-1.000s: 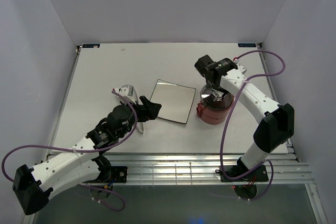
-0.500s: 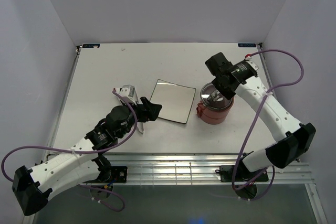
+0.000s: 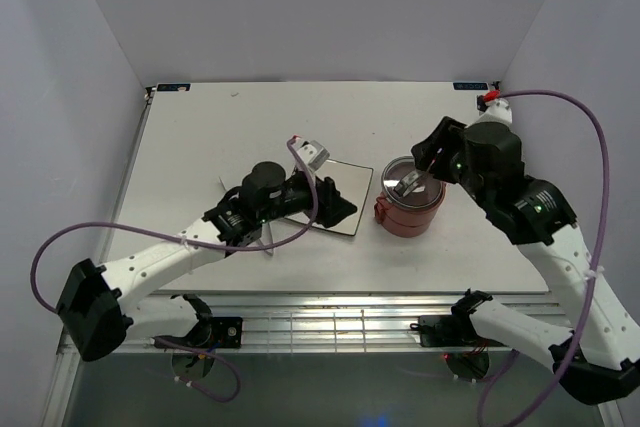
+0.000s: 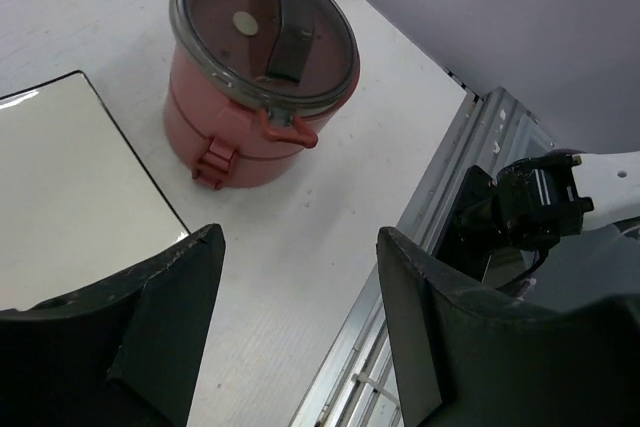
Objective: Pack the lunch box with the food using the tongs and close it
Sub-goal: Close the box lid on the packing box.
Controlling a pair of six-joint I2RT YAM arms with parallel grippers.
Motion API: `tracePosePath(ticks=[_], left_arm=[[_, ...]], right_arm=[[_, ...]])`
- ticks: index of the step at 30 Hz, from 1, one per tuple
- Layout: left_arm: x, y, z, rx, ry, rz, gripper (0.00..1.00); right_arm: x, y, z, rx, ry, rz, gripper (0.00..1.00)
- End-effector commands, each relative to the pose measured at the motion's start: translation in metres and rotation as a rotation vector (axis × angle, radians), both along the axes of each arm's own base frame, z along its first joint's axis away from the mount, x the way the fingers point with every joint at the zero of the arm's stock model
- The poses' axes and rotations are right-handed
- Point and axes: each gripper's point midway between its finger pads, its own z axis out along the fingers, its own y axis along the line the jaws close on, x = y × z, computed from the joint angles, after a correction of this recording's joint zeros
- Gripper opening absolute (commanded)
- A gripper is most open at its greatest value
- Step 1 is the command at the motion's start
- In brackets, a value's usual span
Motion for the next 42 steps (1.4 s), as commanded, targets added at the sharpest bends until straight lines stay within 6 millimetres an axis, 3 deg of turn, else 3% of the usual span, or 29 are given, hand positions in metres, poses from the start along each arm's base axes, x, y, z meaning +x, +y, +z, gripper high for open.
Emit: tracePosePath(ticks=[1,4,5,6,8,9,11,12,13,14,15,16,20,27,35,42], left_arm=[[-0.002,-0.025,0.028,-0.001,-0.108,-0.145,0.73],[0.013,-0.040,0.031,0.032,-0.150,-0.147,0.73],[0.023,-0.046,0.046,0.025,-0.180,-0.120,0.73],[0.030,-0.053,0.035,0.053,-0.166,-0.113,0.73],[0.043,-0.064,0.041,0.064,-0.201,-0.089,0.73],[0.051,-0.074,0.025,0.097,-0.186,-0.088,0.73],[0.056,-0.090,0.018,0.125,-0.201,-0.093,0.72],[0.060,-0.100,0.026,0.119,-0.222,-0.094,0.71],[0.059,-0.115,0.007,0.156,-0.211,-0.111,0.70],[0.061,-0.121,0.000,0.188,-0.230,-0.120,0.70],[0.067,-0.129,0.006,0.196,-0.260,-0.097,0.70],[0.068,-0.139,-0.011,0.238,-0.258,-0.095,0.70],[0.079,-0.154,-0.027,0.291,-0.287,-0.066,0.70],[0.086,-0.166,-0.047,0.312,-0.265,-0.069,0.65],[0.079,-0.165,-0.042,0.297,-0.283,-0.105,0.60],[0.069,-0.165,-0.051,0.291,-0.275,-0.157,0.59]], right_arm=[[-0.012,0.018,0.043,-0.007,-0.212,0.222,0.60],[-0.025,0.008,0.043,-0.027,-0.249,0.235,0.61],[-0.027,0.007,0.044,-0.023,-0.273,0.240,0.61],[-0.037,0.005,0.041,-0.018,-0.299,0.263,0.61],[-0.050,-0.004,0.055,0.004,-0.383,0.265,0.61],[-0.051,-0.009,0.054,-0.006,-0.400,0.249,0.61],[-0.057,-0.014,0.067,0.023,-0.476,0.237,0.62],[-0.066,-0.019,0.075,0.036,-0.529,0.241,0.63],[-0.065,-0.019,0.067,0.034,-0.532,0.241,0.64],[-0.067,-0.023,0.069,0.039,-0.550,0.225,0.64],[-0.066,-0.024,0.067,0.035,-0.544,0.220,0.64],[-0.067,-0.025,0.066,0.034,-0.543,0.217,0.64],[-0.072,-0.021,0.073,0.040,-0.571,0.253,0.65],[-0.084,-0.027,0.086,0.037,-0.641,0.268,0.66],[-0.087,-0.026,0.091,0.023,-0.665,0.287,0.67],[-0.085,-0.025,0.093,0.018,-0.664,0.285,0.68]])
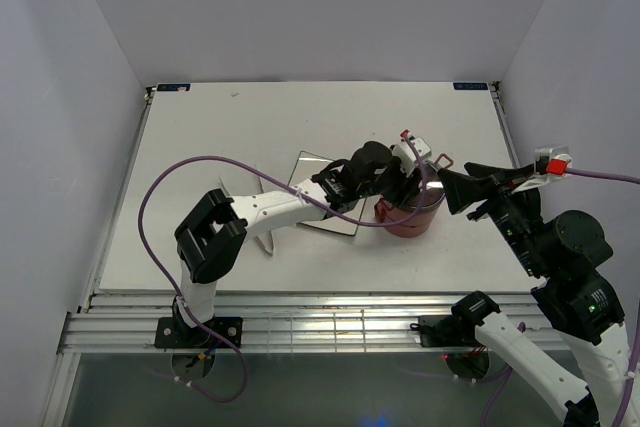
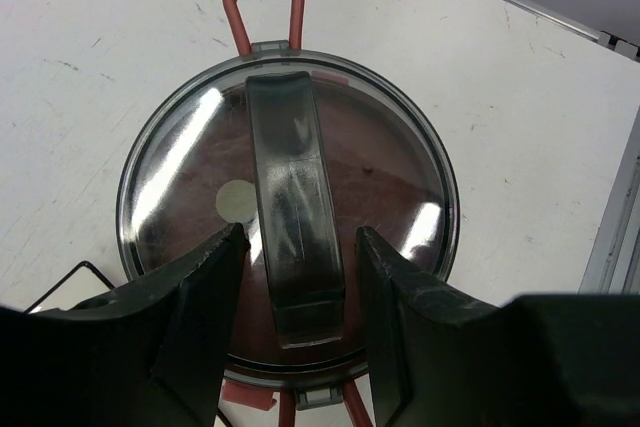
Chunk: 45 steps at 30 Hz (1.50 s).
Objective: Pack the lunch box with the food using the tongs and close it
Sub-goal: Close the box lid on the packing box.
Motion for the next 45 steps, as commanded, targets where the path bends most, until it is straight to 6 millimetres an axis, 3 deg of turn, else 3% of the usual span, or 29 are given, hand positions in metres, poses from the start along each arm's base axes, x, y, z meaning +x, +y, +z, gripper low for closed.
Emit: tracePosePath(ticks=[1,6,15,23,31,39,41,45], left_arm=[[-0.013,0.003,0.008,-0.011,0.008,-0.058,0.58],[-0.017,0.006,0.005,0.000,-0.017,-0.089,0.57],[0.002,0.019,0.007,0.019,-0.041,-0.068,0.64],[0.003,0.023,0.015,0.002,-0.084,-0.068,0.65],[0.003,0.023,0.014,0.004,-0.093,-0.077,0.67],[-0.001,0.032,0.032,-0.040,-0.101,-0.051,0.68],[-0.002,0.039,0.046,-0.070,-0.114,-0.028,0.69],[-0.009,0.056,0.046,-0.076,-0.105,0.004,0.70]], right_arm=[[-0.002,0.000,0.020,0.016,-0.063,0.006,0.68],[0.000,0.003,0.013,0.015,-0.046,0.014,0.69],[0.000,-0.001,0.017,0.015,-0.054,-0.001,0.69],[0.019,0.004,-0.009,-0.019,0.028,-0.043,0.69],[0.021,0.004,-0.012,-0.023,0.033,-0.046,0.69],[0.043,0.004,-0.029,-0.060,0.101,-0.118,0.68],[0.054,0.009,-0.034,-0.075,0.132,-0.127,0.69],[0.076,0.015,-0.045,-0.120,0.202,-0.172,0.68]])
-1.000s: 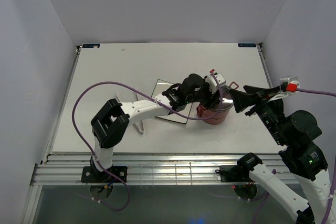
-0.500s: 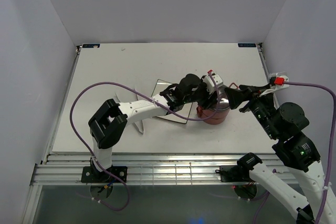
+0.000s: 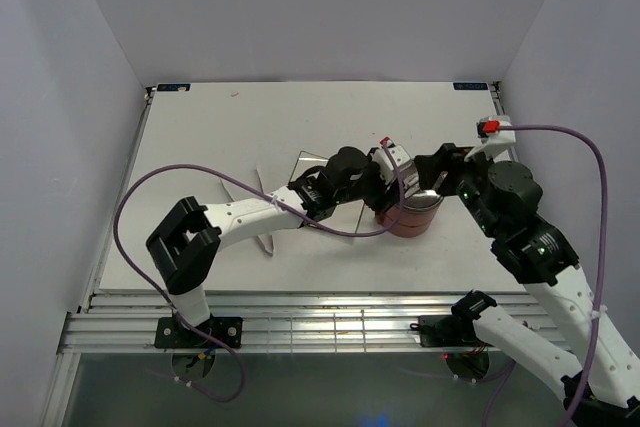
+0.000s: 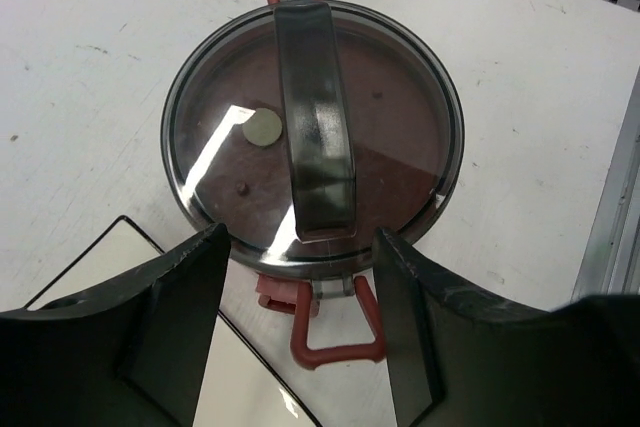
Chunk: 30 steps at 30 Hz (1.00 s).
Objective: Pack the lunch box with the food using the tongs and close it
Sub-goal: Close the box lid on the packing box.
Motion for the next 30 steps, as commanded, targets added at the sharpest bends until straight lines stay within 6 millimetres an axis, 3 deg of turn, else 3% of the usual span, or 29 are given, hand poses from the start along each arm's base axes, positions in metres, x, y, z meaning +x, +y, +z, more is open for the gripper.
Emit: tracePosePath(ticks=[1,6,10,16,19,25,30], left_arm=[[0.000,0.018,0.044,-0.088,-0.045,0.055,0.70],[-0.002,0.044,0.054,-0.116,-0.046,0.124,0.70],[-0.005,0.058,0.047,-0.129,-0.013,0.159,0.70],[0.001,0.089,0.050,-0.168,0.006,0.290,0.70],[0.006,0.104,0.049,-0.204,0.050,0.359,0.70],[0.010,0.114,0.039,-0.223,0.104,0.433,0.71],[0.010,0.109,0.028,-0.238,0.209,0.388,0.71]], right_arm=[[0.016,-0.001,0.006,0.004,0.024,-0.065,0.68],[0.020,-0.002,-0.022,0.001,0.096,-0.082,0.65],[0.030,-0.007,-0.049,-0.029,0.172,-0.088,0.62],[0.022,0.003,-0.104,-0.109,0.351,0.006,0.50],[0.017,0.002,-0.123,-0.154,0.399,0.028,0.48],[0.013,0.001,-0.127,-0.193,0.390,0.049,0.45],[0.007,0.002,-0.130,-0.270,0.398,0.053,0.45]])
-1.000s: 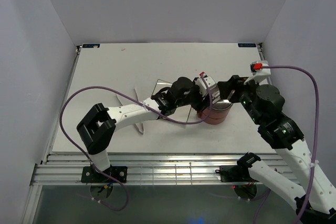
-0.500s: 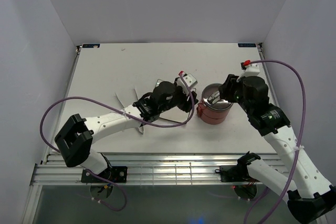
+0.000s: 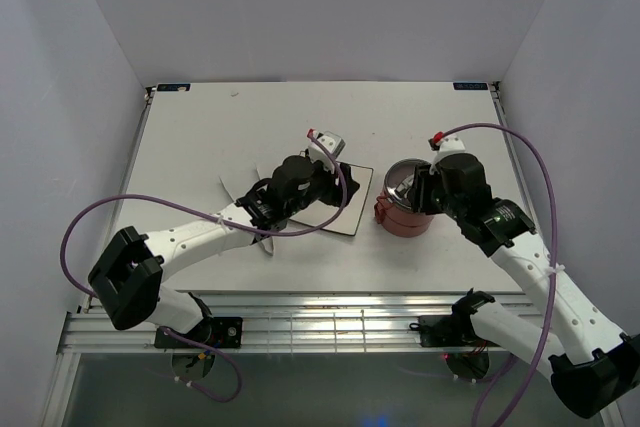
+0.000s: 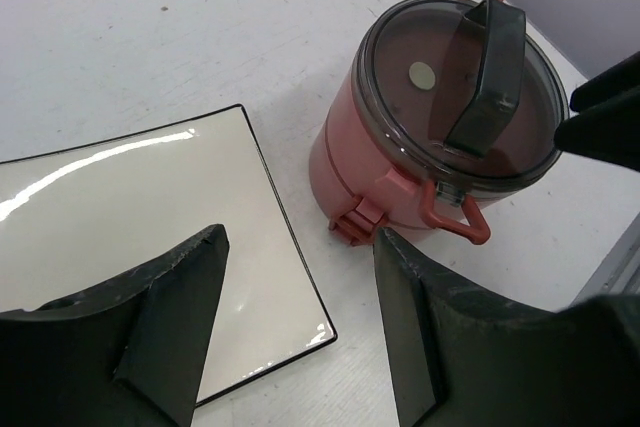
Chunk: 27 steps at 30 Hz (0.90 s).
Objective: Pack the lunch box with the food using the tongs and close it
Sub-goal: Close the box lid on the packing box.
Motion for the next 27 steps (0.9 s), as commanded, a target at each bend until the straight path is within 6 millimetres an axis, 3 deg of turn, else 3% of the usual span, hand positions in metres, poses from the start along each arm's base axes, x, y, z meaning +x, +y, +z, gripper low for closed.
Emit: tracePosePath(ticks=[1,4,10,16,27], left_arm=[[-0.001,-0.003,0.007,-0.082,0.066,-0.028,0.71],[-0.002,0.000,0.004,-0.107,0.114,-0.049,0.71],[-0.007,0.005,0.002,-0.109,0.126,-0.058,0.70],[-0.009,0.017,0.003,-0.091,0.139,-0.015,0.71],[-0.007,0.037,0.013,-0.102,0.101,0.057,0.72]], right_arm=[[-0.008,0.006,0.002,-0.073,-0.005,0.059,0.45],[-0.021,0.027,0.006,-0.097,0.005,0.153,0.45],[-0.037,0.047,0.008,-0.073,0.014,0.227,0.44],[-0.045,0.059,-0.019,-0.078,0.112,0.288,0.34],[-0.033,0.067,-0.026,-0.085,0.123,0.276,0.33]])
